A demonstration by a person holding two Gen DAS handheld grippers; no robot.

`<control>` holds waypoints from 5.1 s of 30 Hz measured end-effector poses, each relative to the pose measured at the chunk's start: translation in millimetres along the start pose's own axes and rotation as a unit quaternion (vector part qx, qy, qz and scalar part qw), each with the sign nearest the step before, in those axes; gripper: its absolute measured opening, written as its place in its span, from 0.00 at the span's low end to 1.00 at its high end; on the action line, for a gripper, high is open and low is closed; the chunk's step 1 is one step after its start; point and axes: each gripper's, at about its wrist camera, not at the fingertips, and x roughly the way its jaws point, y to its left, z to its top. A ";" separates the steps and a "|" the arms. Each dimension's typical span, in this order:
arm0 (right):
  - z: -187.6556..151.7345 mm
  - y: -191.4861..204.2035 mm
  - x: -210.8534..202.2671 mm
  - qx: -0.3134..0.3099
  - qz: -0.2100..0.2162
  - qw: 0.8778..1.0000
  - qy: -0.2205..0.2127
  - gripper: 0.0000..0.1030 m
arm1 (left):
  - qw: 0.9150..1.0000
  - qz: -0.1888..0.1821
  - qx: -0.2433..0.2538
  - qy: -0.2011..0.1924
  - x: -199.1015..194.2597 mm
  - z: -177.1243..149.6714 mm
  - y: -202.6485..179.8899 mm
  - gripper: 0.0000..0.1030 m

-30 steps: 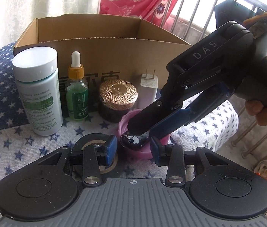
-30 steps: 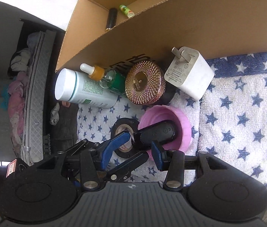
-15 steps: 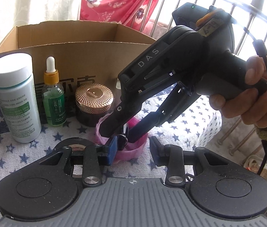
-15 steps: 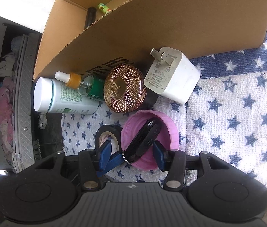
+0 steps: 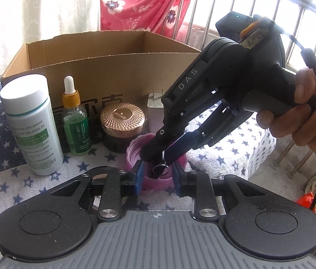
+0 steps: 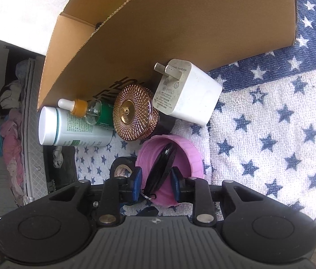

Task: Organize rigid objects
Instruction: 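Grasp the black oval fob inside the pink lid with the right gripper, then carry the black fob into the box and open the right gripper, then grip the rim of the pink lid with the right gripper, then lift the pink lid over the box and release it inside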

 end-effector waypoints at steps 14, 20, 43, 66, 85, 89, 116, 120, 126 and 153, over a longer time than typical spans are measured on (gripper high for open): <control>-23.5 4.3 -18.5 -0.039 0.037 0.997 -0.062 0.17 | 1.000 0.008 0.009 0.000 12.2 7.6 -8.7 0.23; -36.6 31.1 -37.7 -0.093 0.043 0.990 -0.097 0.17 | 0.999 0.025 0.023 -0.032 -13.8 21.1 -15.4 0.23; 156.2 161.4 31.2 -0.196 -0.026 0.980 -0.037 0.17 | 0.986 0.119 -0.108 0.055 41.6 152.6 145.1 0.24; 83.8 147.7 -95.1 -0.230 0.055 0.964 -0.119 0.47 | 0.989 0.110 -0.084 -0.051 -61.2 114.7 96.8 0.35; -56.4 15.9 -66.2 -0.214 0.000 0.962 -0.168 0.49 | 0.996 0.067 0.053 0.036 -6.7 -4.6 -26.9 0.39; -62.3 10.4 -53.0 -0.232 -0.025 0.957 -0.173 0.49 | 0.993 0.084 0.073 0.029 4.0 -5.7 -35.2 0.49; -47.4 -2.7 -22.6 -0.244 -0.053 0.951 -0.184 0.20 | 0.992 0.088 0.073 0.047 41.1 1.7 -31.5 0.64; -54.4 -0.1 -26.8 -0.242 -0.058 0.949 -0.193 0.20 | 0.993 0.086 0.077 0.034 32.1 -0.4 -38.2 0.64; -77.9 9.5 -50.1 -0.238 -0.066 0.943 -0.221 0.21 | 0.991 0.074 0.107 -0.018 0.5 -0.8 -55.0 0.64; -11.6 130.5 -129.9 -0.319 -0.031 0.908 -0.271 0.21 | 0.972 0.122 0.119 -0.159 -43.8 100.1 -38.6 0.63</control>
